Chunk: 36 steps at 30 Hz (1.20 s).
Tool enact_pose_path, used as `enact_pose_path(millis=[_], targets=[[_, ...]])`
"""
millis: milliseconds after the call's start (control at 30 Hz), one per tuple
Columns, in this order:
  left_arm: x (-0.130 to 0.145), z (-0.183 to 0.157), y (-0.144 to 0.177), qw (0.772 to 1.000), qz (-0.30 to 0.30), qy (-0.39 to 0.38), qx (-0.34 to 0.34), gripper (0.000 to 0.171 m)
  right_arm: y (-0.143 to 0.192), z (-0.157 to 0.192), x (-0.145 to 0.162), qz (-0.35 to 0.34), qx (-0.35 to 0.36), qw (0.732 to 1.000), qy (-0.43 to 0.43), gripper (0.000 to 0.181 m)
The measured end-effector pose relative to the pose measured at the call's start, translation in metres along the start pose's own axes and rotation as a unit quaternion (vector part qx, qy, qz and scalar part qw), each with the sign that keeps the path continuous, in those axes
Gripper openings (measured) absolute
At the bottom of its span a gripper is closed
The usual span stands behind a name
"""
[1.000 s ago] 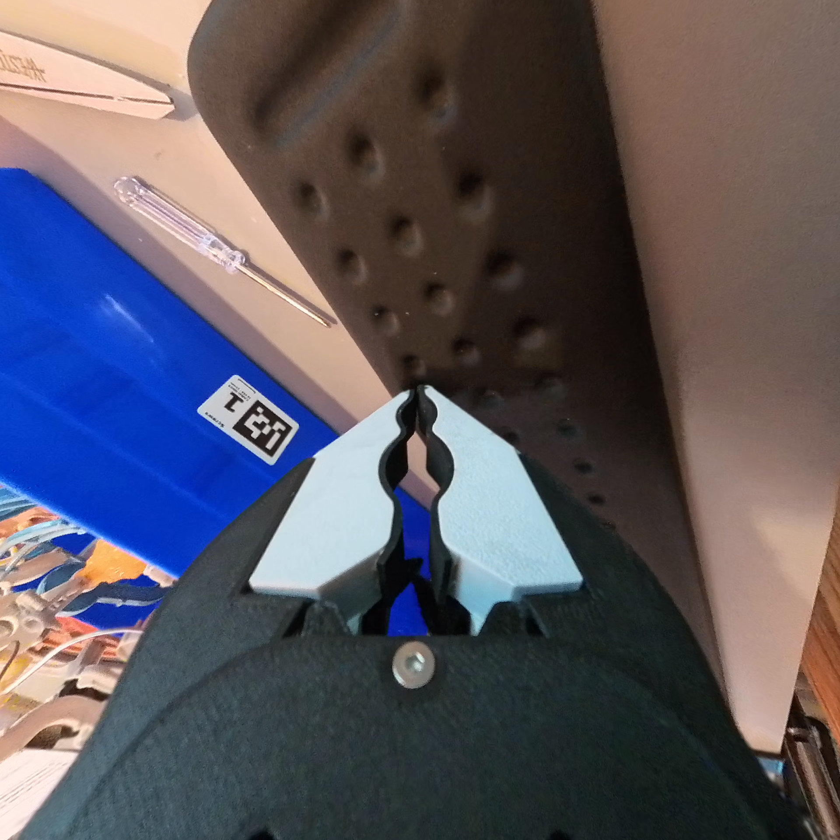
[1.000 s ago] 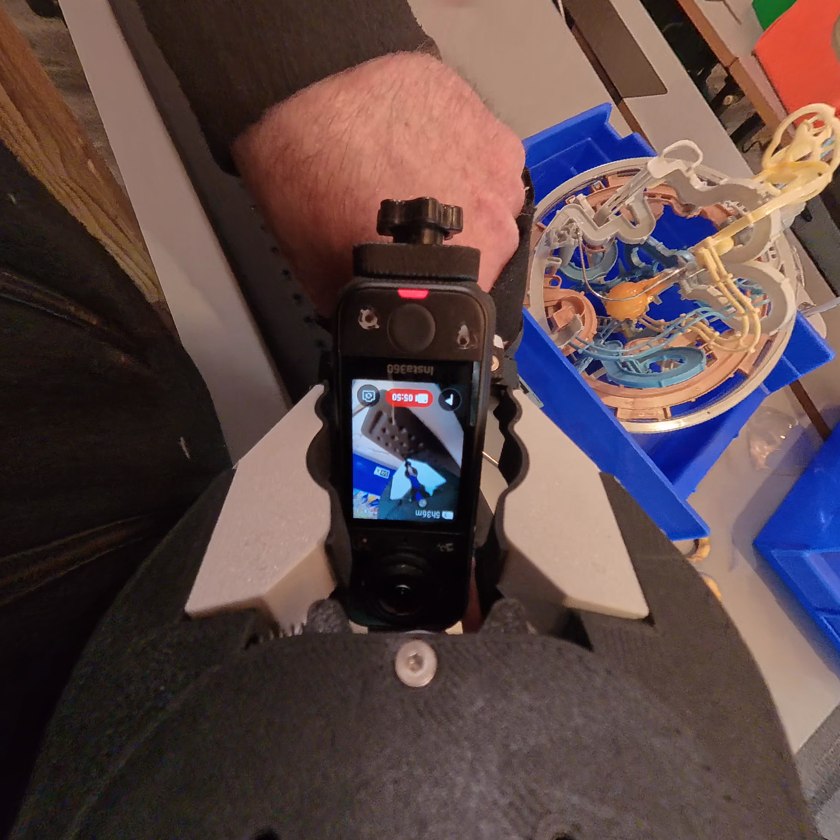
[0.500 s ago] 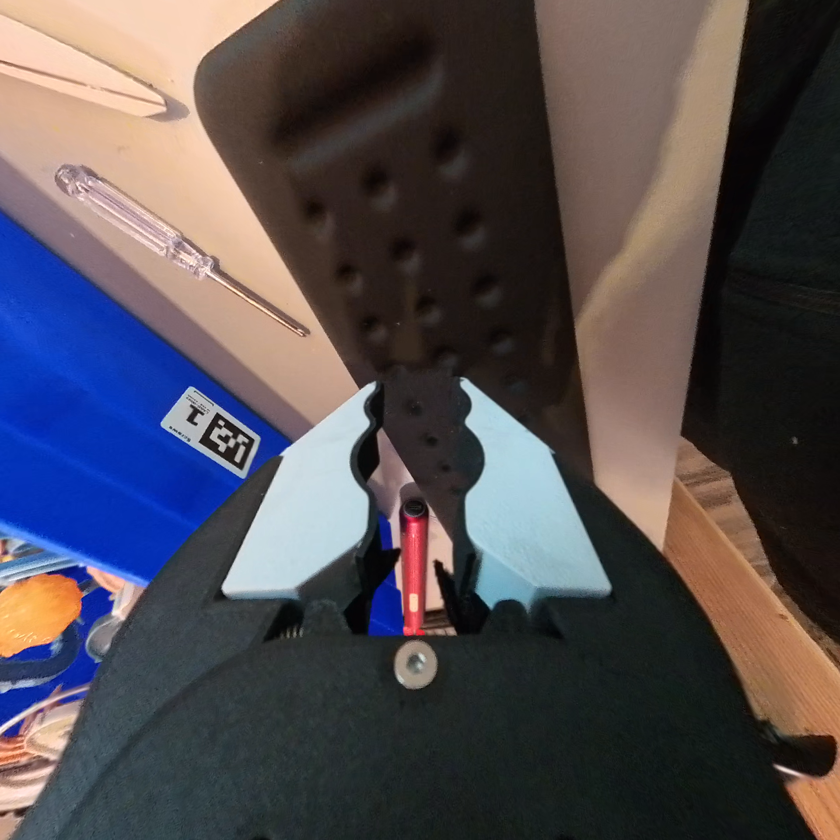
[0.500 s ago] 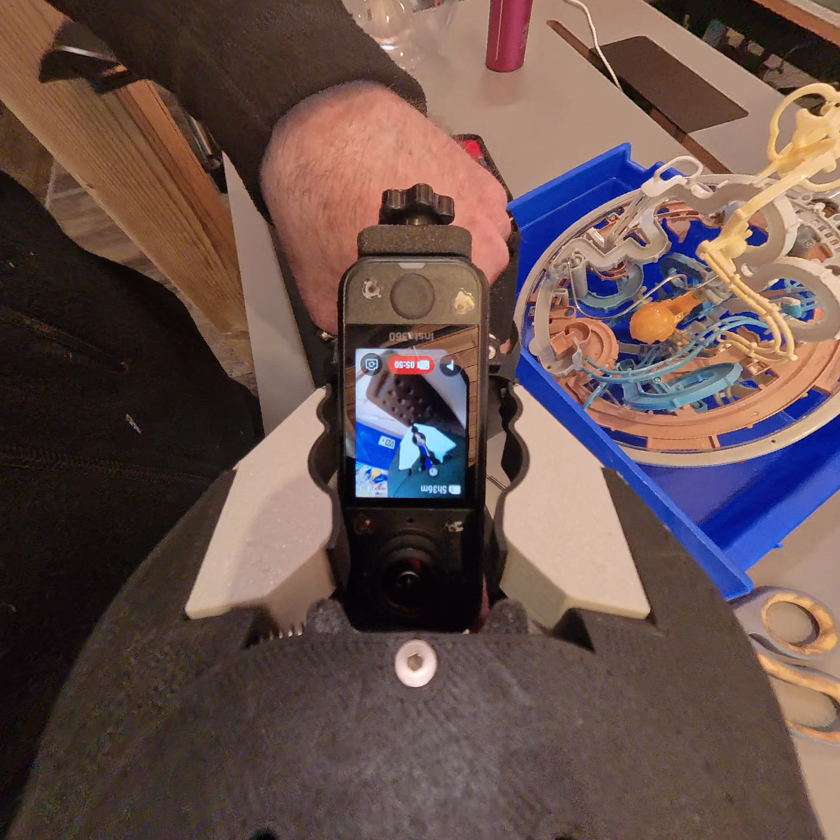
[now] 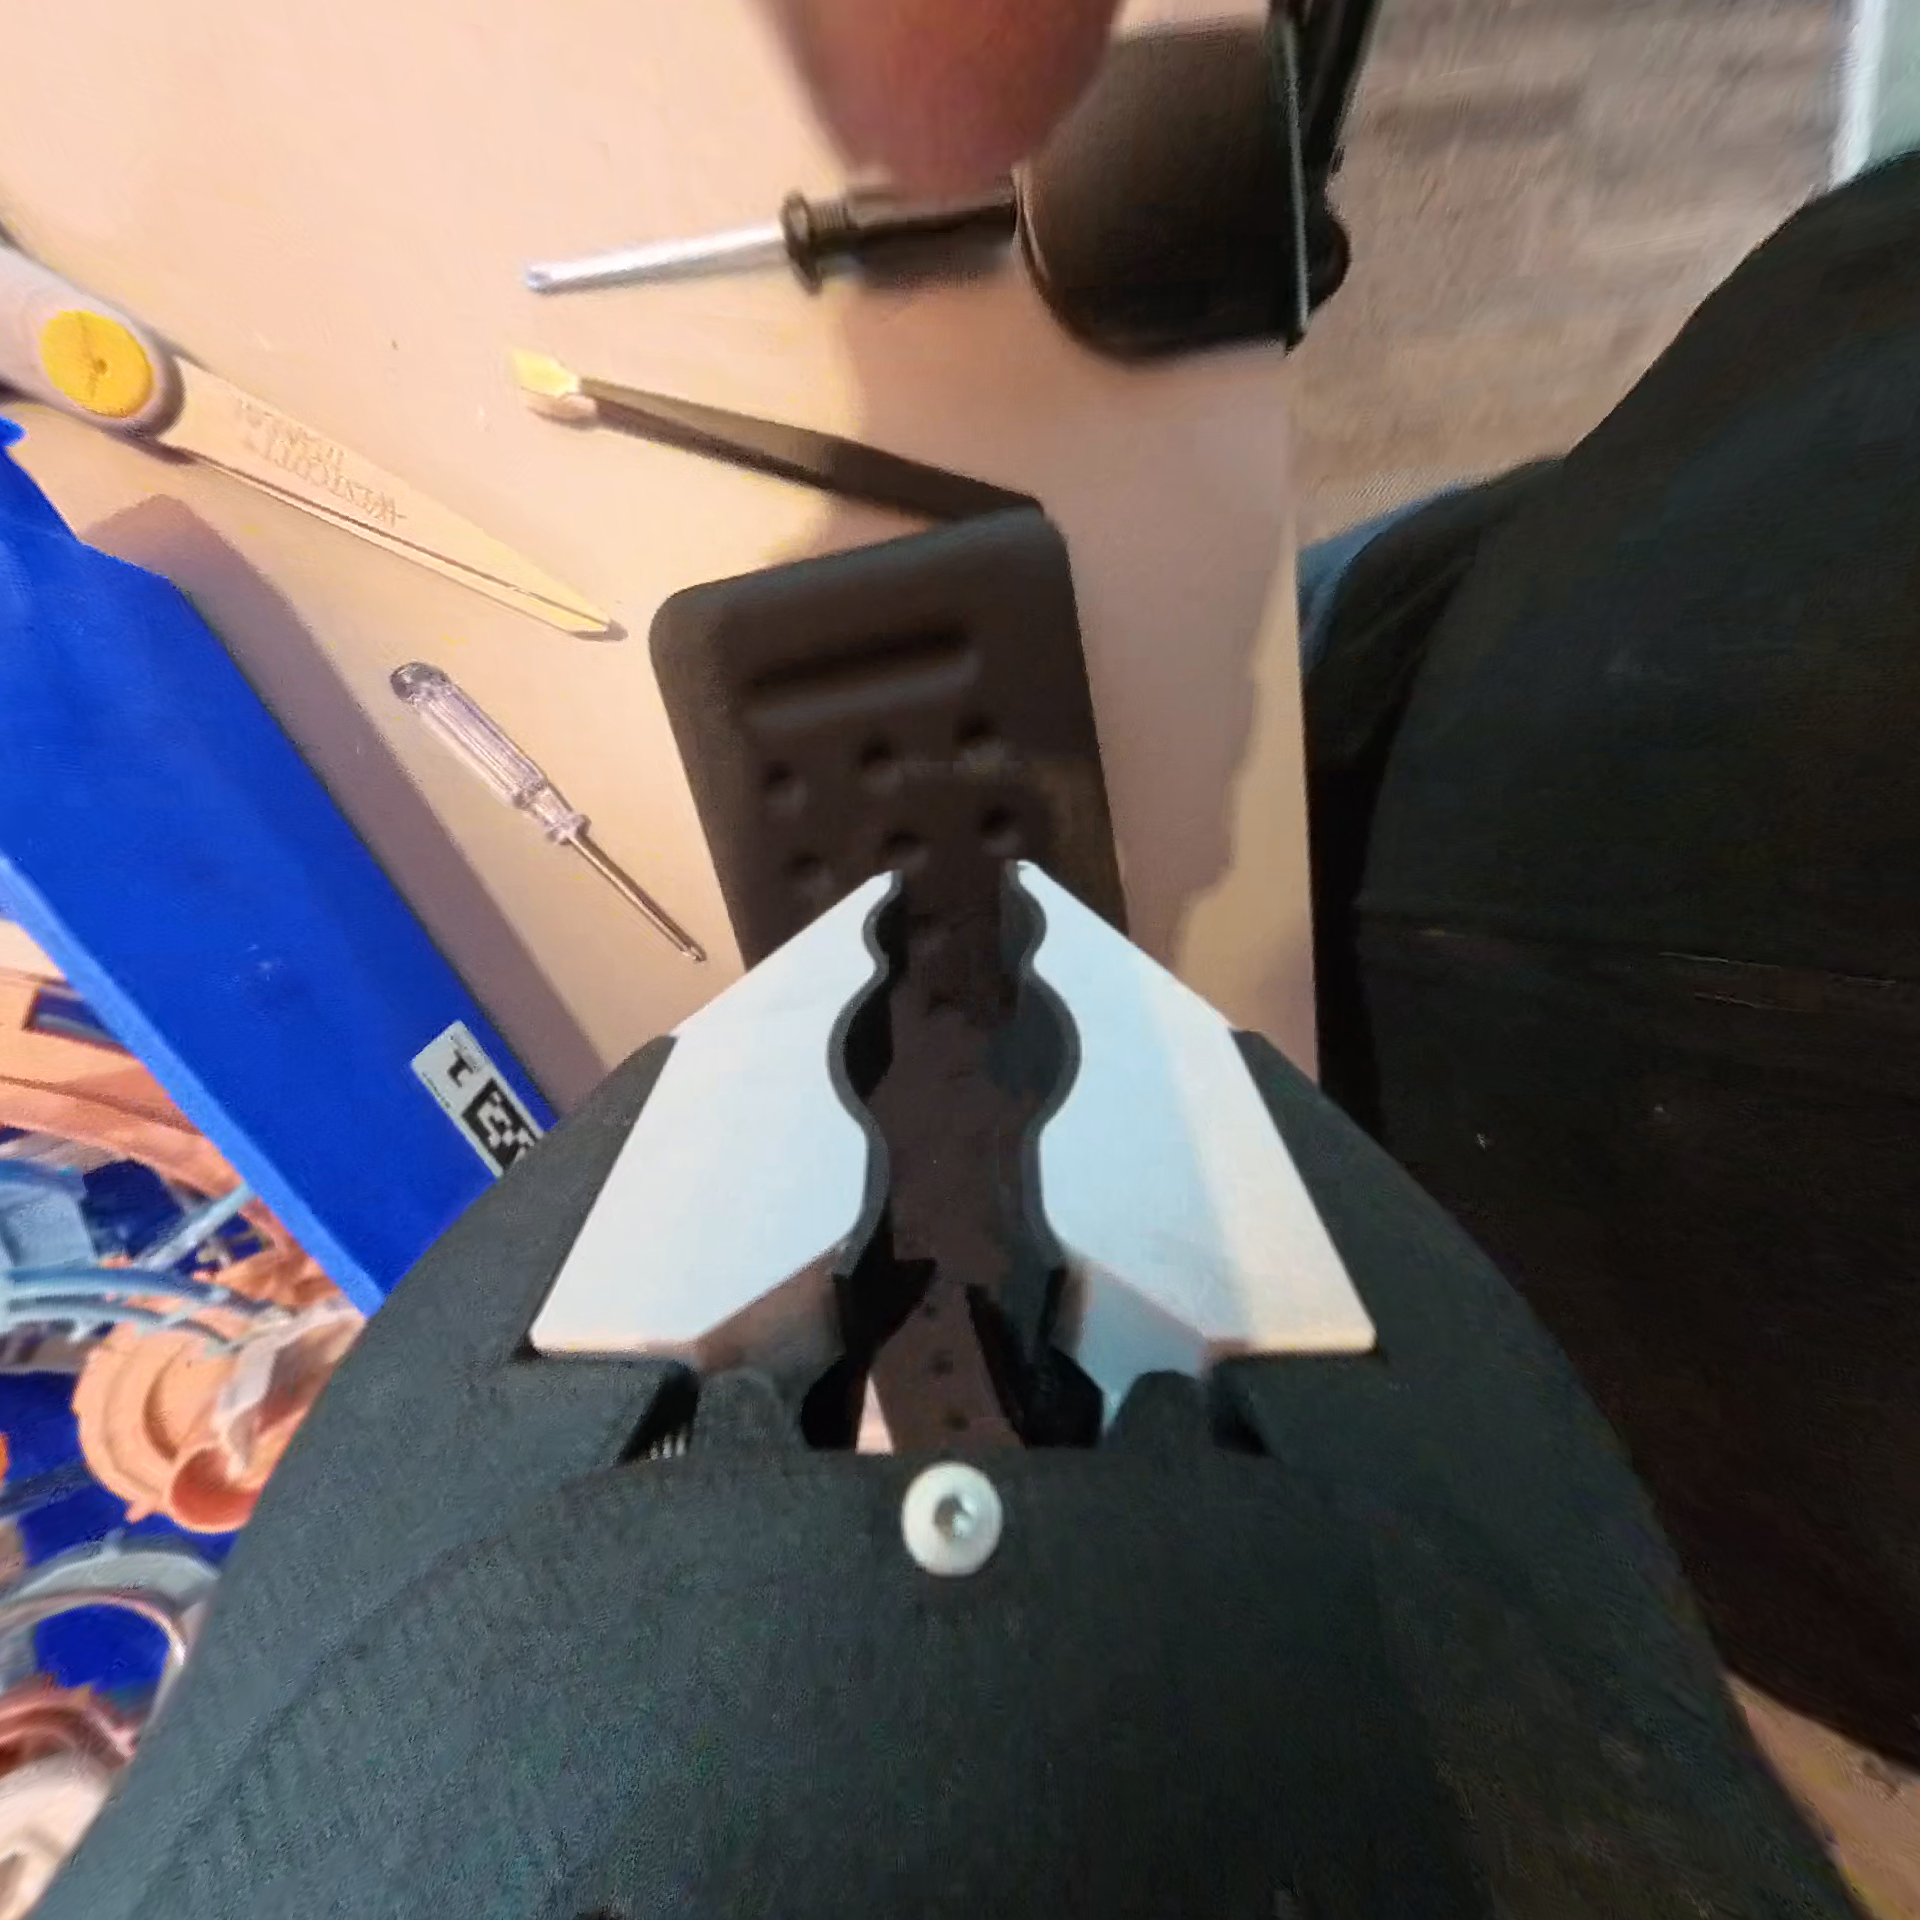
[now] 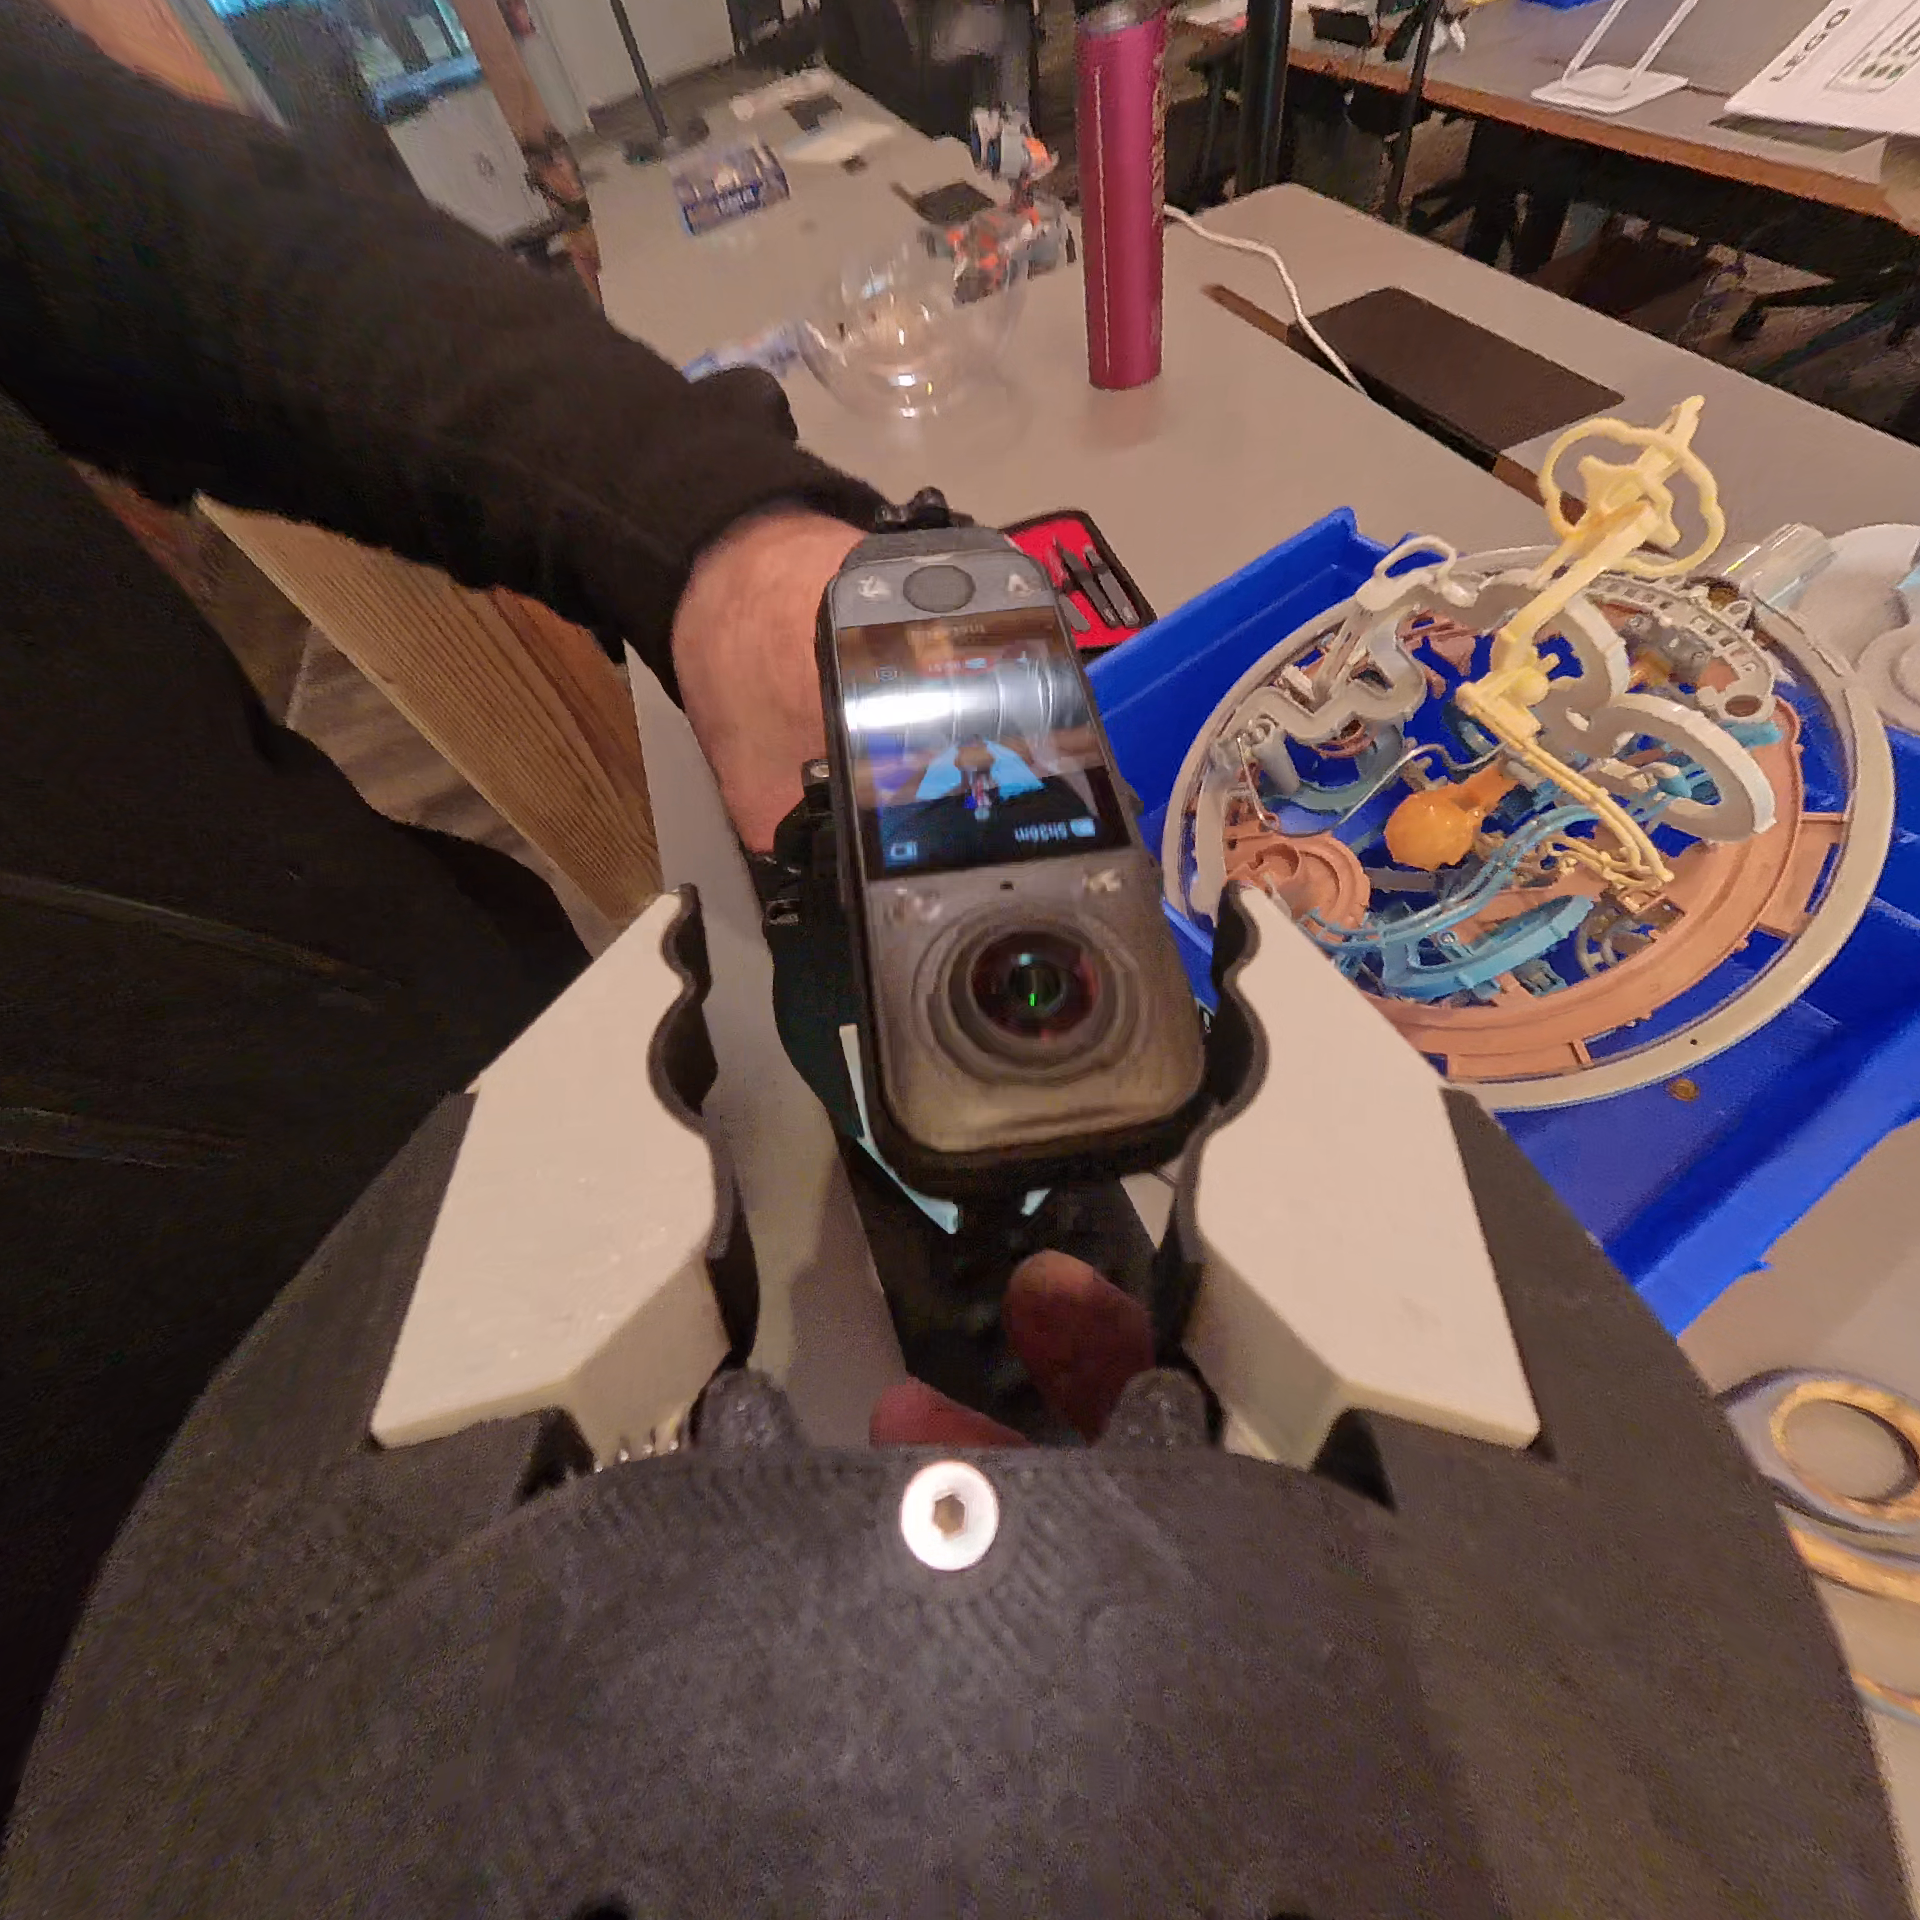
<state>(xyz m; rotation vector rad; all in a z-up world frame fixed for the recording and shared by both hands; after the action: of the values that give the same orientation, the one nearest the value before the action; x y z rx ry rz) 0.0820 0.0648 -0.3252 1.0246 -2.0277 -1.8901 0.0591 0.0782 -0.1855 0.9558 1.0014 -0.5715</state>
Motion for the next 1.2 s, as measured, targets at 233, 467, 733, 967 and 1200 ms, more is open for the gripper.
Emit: enact_pose_path(millis=[233, 467, 733, 967, 1200], targets=[[-0.028, 0.0, 0.058, 0.962, -0.253, 0.099, 0.036, 0.009, 0.034, 0.003, -0.037, -0.097, -0.002, 0.995, -0.017, 0.091], [-0.026, 0.005, 0.155, 0.829, -0.54, 0.132, 0.053, 0.004, 0.045, -0.001, -0.04, -0.146, -0.006, 0.988, -0.043, 0.08], [0.03, 0.043, 0.178, 0.798, -0.559, 0.206, -0.092, 0.088, 0.016, -0.018, -0.009, -0.096, 0.053, 0.994, -0.024, 0.074], [0.071, 0.097, 0.169, 0.848, -0.425, 0.182, -0.257, 0.049, -0.008, -0.07, 0.0, -0.05, 0.152, 0.987, 0.0, 0.029], [0.077, 0.149, 0.163, 0.868, -0.357, 0.139, -0.316, 0.042, -0.043, -0.119, -0.015, 0.023, 0.218, 0.97, 0.105, 0.02]])
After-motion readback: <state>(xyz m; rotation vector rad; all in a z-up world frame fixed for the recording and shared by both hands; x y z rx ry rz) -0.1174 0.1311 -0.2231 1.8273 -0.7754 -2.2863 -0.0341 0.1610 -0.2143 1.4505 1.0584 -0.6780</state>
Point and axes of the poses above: each gripper's, where its closed fingertips meet, y back along the fingers, x out of its underside, z = x × y across the jaws, the point moved 1 cm from there along y, back along the fingers, and after that the axes turned 1 degree about -y, right-handed, at the moved point
